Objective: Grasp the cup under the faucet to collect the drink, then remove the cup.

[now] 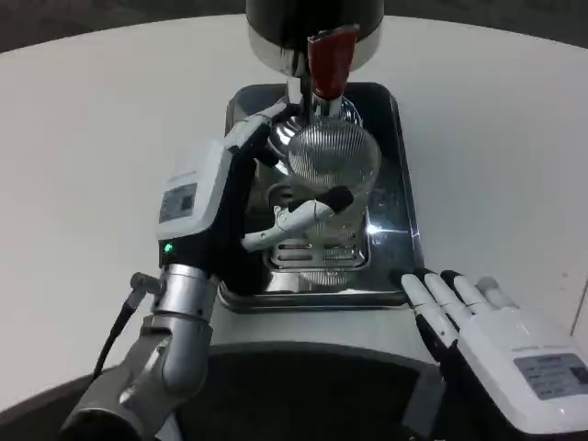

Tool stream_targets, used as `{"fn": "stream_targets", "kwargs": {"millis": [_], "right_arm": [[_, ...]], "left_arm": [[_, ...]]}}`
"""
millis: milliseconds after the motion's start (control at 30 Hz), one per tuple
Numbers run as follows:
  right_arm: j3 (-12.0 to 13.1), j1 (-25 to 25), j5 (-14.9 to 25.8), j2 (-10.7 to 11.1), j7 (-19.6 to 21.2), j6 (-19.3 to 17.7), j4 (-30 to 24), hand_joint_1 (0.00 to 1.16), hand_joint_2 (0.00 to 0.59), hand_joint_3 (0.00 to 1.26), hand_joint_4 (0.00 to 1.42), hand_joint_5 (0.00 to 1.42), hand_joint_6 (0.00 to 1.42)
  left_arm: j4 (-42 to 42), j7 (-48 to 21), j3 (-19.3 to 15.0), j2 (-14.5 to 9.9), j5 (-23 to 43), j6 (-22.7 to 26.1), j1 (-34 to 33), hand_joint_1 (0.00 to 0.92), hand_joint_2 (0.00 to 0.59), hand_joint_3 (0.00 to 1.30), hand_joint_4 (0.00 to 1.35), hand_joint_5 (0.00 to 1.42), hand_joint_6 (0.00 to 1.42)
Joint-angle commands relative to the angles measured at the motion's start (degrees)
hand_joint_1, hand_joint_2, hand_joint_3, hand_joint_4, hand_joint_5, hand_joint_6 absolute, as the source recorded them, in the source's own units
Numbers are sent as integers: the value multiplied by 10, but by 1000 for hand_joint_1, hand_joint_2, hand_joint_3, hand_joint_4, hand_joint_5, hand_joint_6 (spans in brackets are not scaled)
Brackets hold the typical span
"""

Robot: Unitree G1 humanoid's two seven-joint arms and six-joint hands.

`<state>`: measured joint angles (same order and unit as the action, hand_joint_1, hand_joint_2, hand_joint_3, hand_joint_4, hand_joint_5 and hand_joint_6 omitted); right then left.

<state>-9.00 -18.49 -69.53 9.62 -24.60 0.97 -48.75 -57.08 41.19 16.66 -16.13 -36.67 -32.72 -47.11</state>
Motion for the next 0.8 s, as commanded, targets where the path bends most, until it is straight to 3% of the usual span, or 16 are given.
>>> {"fn": "stream_targets", "kwargs": {"millis": [33,233,400,600,800], "right_arm": [[0,-3,3,0,8,-3,6,800,272,0,0,0,0],[1,-2,1,1,7,-3,7,801,272,0,0,0,0],[2,-1,1,3,4,-2,7,801,272,0,0,0,0],[1,9,0,3,1,-2,14,801,272,0,0,0,0],[-2,19,-4,3,-4,1,16,801,272,0,0,0,0]], "left_arm": [[20,-5,-3,-17,7,-10,21,89,0,301,256,532,795],[88,-19,-18,-45,21,-24,69,72,0,350,302,548,762],[192,-55,-64,-89,55,-33,144,59,0,381,331,558,715],[276,-111,-119,-123,99,-40,194,26,0,404,363,531,562],[304,-177,-159,-143,152,-60,203,0,0,406,384,472,404]]}}
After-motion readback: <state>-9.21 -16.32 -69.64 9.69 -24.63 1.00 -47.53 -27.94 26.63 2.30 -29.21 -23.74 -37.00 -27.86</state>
